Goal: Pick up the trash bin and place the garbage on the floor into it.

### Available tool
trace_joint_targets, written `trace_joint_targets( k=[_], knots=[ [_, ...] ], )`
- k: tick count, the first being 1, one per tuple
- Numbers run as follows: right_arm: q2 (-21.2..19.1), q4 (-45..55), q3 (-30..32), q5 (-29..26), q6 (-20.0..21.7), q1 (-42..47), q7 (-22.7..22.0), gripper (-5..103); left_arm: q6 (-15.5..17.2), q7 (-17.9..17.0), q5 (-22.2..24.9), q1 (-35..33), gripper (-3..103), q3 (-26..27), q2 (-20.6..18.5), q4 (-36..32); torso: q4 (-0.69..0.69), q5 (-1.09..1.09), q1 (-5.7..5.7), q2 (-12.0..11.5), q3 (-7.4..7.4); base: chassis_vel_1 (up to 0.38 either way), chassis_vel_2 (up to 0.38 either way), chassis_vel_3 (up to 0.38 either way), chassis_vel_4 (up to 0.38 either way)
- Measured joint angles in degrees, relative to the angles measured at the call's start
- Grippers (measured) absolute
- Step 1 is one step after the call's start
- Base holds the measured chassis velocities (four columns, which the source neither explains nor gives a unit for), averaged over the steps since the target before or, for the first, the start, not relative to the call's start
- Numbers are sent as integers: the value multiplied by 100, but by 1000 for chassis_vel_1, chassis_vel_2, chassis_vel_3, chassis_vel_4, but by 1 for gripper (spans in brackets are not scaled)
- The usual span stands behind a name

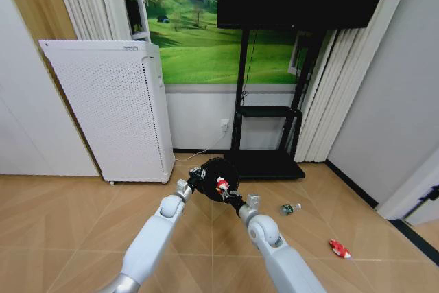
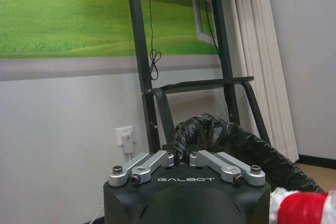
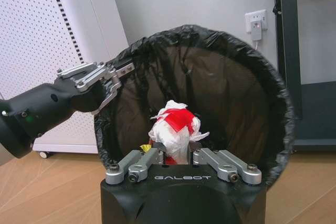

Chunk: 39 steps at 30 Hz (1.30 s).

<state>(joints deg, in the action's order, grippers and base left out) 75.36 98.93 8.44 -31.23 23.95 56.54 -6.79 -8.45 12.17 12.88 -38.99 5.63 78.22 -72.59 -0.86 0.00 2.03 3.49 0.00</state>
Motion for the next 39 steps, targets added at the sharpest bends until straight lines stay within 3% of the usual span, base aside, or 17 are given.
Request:
trace_joint_targets(
  k=[5, 8, 10, 15, 16, 18, 19, 24, 39],
  knots=[
    [35, -43, -96, 31, 47, -69, -49, 27, 1, -1, -10, -6, 7, -16, 32, 3, 0, 0, 0, 0, 0, 0, 0, 0, 0],
    [45, -89, -116, 37, 53, -95, -129, 44, 5, -2, -4, -5, 7, -17, -15, -6, 0, 0, 0, 0, 0, 0, 0, 0, 0],
    [45, -92, -108, 37, 53, -96, -139, 44, 7, -1, 0, -4, 7, -16, -30, -11, 0, 0, 0, 0, 0, 0, 0, 0, 0],
    [42, -118, -15, 31, 55, -95, -175, 66, 10, 16, 15, -3, 7, -3, -59, -25, -1, 0, 0, 0, 0, 0, 0, 0, 0],
    [42, -118, -15, 31, 55, -95, -175, 66, 10, 16, 15, -3, 7, -3, -59, -25, -1, 0, 0, 0, 0, 0, 0, 0, 0],
    [42, -158, 16, 29, 55, -90, -190, 77, 9, 23, 16, -9, 7, -4, -53, -29, -1, 0, 0, 0, 0, 0, 0, 0, 0],
    [42, -158, 16, 29, 55, -90, -190, 77, 9, 23, 16, -9, 7, -4, -53, -29, -1, 0, 0, 0, 0, 0, 0, 0, 0],
    [41, -228, 96, 28, 27, -89, -215, 97, 10, 30, 26, -14, 7, -23, -73, -70, -1, 0, 0, 0, 0, 0, 0, 0, 0],
    [-39, 321, 1156, -18, -170, 160, -478, 100, 123, -55, 188, -281, 7, 165, -542, -654, -1, -1, 0, 0, -1, 0, 0, 0, 0]
  ],
)
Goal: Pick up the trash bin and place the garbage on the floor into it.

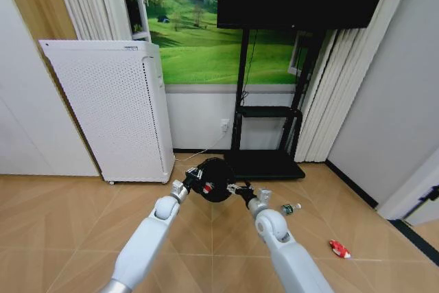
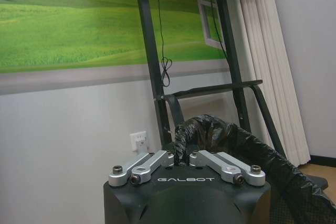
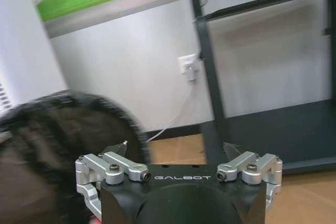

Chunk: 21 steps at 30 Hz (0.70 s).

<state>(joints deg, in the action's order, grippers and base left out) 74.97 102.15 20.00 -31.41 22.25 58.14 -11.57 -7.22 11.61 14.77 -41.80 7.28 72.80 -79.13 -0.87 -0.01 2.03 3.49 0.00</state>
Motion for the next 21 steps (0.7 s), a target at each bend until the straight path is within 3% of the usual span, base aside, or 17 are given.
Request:
trace_joint_targets(
  k=[3, 5, 8, 21],
  knots=[
    [7, -325, 259, 291, -187, 9, 6, 100, 43, -27, 52, -82, 7, 63, -99, -165, 1, 1, 0, 0, 0, 0, 0, 0, 0],
    [-6, -809, 494, 951, -513, 5, 250, 100, 68, -40, 87, -164, 7, 157, -155, -308, 0, 3, 0, 0, 0, 0, 0, 0, 0],
    [-51, -1111, 658, 1378, -735, 5, 523, 100, 88, -42, 95, -252, 7, 209, -178, -420, -1, 1, 0, 0, 0, 0, 0, 0, 0],
    [-79, -1208, 710, 1082, -544, -20, 733, 100, 170, -9, 112, -545, 7, 456, -320, -743, 1, 0, 0, 0, 0, -1, -2, 4, 4]
  ],
)
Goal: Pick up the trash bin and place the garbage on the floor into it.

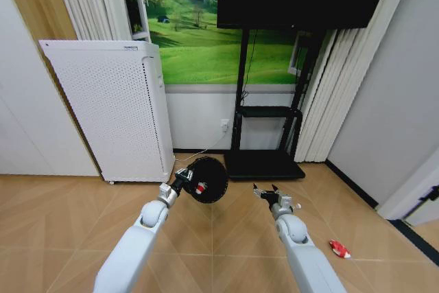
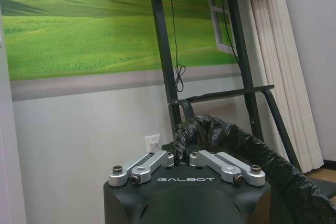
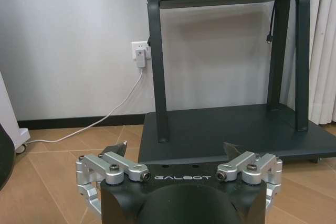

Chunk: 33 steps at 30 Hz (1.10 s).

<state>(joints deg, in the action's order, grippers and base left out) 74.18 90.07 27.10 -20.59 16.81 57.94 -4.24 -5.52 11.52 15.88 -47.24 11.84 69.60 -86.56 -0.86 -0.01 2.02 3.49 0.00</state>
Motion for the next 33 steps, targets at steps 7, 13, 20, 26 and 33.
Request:
trace_joint_targets(
  k=[7, 13, 20, 26, 33],
  knots=[
    [0, -52, -48, -68, 28, -53, 7, 100, 0, 11, 2, -30, 7, 51, -19, -25, 0, 1, 0, 0, 0, -81, -82, 100, 79],
    [-4, -64, -68, -74, 29, -76, 5, 100, -2, 55, 7, -25, 7, 60, -23, -28, -3, -1, 1, 0, 0, -182, -167, 172, 159],
    [0, -24, -83, -92, 35, -48, -11, 100, -12, 61, 8, -32, 7, 73, -15, -27, 0, 1, 1, 0, 0, -129, -140, 133, 134],
    [2, 7, -115, -151, 68, -40, -27, 100, -13, 64, 11, -47, 7, 96, -23, -31, 0, 0, 0, 0, 0, -108, -117, 118, 126],
    [2, 23, -127, -169, 83, -37, -36, 100, -13, 72, 30, -79, 7, 130, -69, -75, -1, 1, 1, 0, 0, -133, -124, 132, 123]
  ],
)
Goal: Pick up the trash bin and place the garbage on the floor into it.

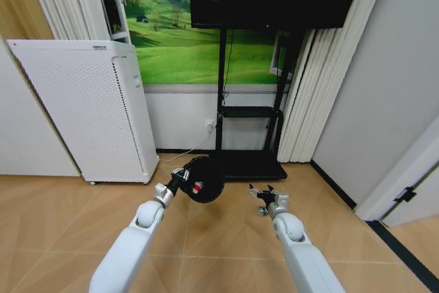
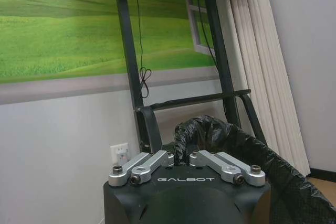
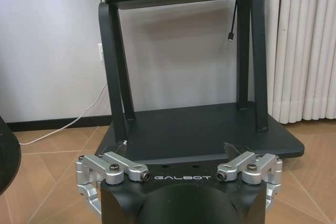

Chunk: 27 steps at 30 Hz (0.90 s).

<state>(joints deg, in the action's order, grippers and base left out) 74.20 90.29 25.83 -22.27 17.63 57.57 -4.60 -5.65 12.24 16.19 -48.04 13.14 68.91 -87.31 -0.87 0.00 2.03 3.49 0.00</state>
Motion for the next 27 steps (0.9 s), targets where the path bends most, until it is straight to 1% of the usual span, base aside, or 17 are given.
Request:
trace_joint_targets(
  k=[7, 13, 15, 16, 18, 20, 21, 22, 23, 27],
  knots=[
    [-17, 112, -1, -165, 59, 64, -40, 100, 20, -5, 8, -34, 7, 5, -12, -43, -1, 0, 0, 0, 0, -126, -141, 134, 142],
    [-24, 190, -3, -103, 31, 138, -17, 100, 46, -36, 28, -53, 7, 5, -23, -79, -1, 0, 0, 0, 0, -112, -108, 93, 102],
    [-83, 361, 6, 23, 131, 300, 185, 100, 56, -41, 42, -62, 7, 7, -36, -93, -1, -1, 0, 0, 0, 0, 0, 0, 0],
    [-83, 361, 6, 23, 131, 300, 185, 100, 56, -41, 42, -62, 7, 7, -36, -93, -1, -1, 0, 0, 0, 0, 0, 0, 0],
    [-124, 466, -21, 64, 361, 481, 315, 100, 59, -42, 47, -72, 7, 16, -37, -96, 0, -1, 0, 0, 0, 0, 0, 0, 0],
    [-124, 465, -33, 94, 399, 517, 351, 100, 60, -42, 49, -76, 7, 18, -37, -100, 1, -1, 0, 0, 0, 0, 0, 0, 0],
    [-126, 412, -76, 124, 440, 555, 430, 100, 63, -44, 54, -78, 7, 16, -37, -111, 2, -2, 0, 0, 0, 0, 0, 0, 0],
    [-124, 312, -141, 117, 475, 552, 473, 100, 68, -55, 64, -78, 7, 6, -39, -129, 0, -2, 0, 0, 0, 0, 0, 0, 0],
    [-124, 312, -141, 117, 475, 552, 473, 100, 68, -55, 64, -78, 7, 6, -39, -129, 0, -2, 0, 0, 0, 0, 0, 0, 0],
    [-44, -207, -416, 101, 469, 302, 552, 100, 127, -96, 162, -93, 7, -2, -105, -235, -1, -1, -1, 0, 0, 0, 0, 0, 0]
  ],
)
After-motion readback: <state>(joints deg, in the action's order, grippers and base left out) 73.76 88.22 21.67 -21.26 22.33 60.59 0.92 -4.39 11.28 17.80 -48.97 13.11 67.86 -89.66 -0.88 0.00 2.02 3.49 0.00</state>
